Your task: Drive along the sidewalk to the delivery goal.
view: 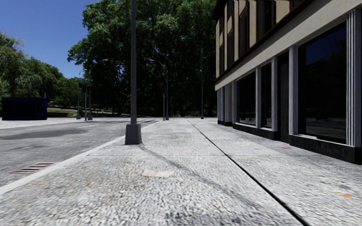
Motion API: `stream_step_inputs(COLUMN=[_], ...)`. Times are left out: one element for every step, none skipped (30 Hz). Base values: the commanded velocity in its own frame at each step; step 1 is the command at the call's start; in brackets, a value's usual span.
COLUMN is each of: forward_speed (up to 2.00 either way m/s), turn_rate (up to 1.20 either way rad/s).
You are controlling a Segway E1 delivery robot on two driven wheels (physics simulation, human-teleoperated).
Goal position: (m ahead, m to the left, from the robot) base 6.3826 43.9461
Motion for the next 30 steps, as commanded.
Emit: stream_step_inputs(forward_speed=[2.0, 2.0, 2.0, 2.0, 2.0, 2.0, 2.0, 2.0, 2.0, 2.0, 2.0, 2.0, 2.0, 2.0, 2.0, 2.0, 2.0, 2.0, 2.0, 2.0, 2.0, 2.0, 2.0, 2.0, 2.0, 2.0, 2.0, 2.0, 2.0, 2.0], turn_rate=[0.0, 0.0, 0.0, 0.0, 0.0, 0.0, 0.0, 0.0, 0.0, 0.0, 0.0, 0.0, 0.13, 0.17, 0.17, 0.18, 0.18, 0.19, 0.19, 0.19, 0.19, 0.19, 0.16, 0.16, 0.0, 0.0, 0.0, 0.0, 0.0, 0.0])
